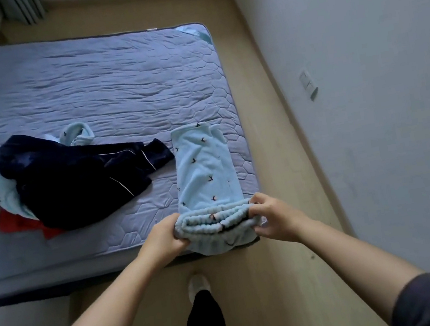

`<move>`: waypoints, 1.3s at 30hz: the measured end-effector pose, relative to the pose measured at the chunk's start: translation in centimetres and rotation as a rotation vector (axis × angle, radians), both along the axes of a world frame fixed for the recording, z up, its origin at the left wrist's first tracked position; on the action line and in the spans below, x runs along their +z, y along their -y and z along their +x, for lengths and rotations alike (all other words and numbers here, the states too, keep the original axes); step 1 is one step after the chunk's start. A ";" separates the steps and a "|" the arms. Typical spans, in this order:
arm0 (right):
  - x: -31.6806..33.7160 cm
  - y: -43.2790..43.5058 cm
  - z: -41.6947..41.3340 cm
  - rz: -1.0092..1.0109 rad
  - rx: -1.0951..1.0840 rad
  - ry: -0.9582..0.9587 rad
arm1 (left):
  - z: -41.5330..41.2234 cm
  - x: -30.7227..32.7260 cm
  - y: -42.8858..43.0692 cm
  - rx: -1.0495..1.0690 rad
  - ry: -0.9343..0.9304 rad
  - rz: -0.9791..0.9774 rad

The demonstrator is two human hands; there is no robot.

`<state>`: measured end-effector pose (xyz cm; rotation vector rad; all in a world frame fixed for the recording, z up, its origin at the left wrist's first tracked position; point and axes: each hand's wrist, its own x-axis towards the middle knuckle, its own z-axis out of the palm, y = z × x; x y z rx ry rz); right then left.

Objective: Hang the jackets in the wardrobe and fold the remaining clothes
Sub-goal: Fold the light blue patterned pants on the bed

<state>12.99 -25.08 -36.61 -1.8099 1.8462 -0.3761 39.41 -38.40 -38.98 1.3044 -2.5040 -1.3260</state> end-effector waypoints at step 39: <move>1.1 15.5 -1.7 0.308 0.267 0.532 | -8.1 5.6 2.2 0.367 0.397 -0.473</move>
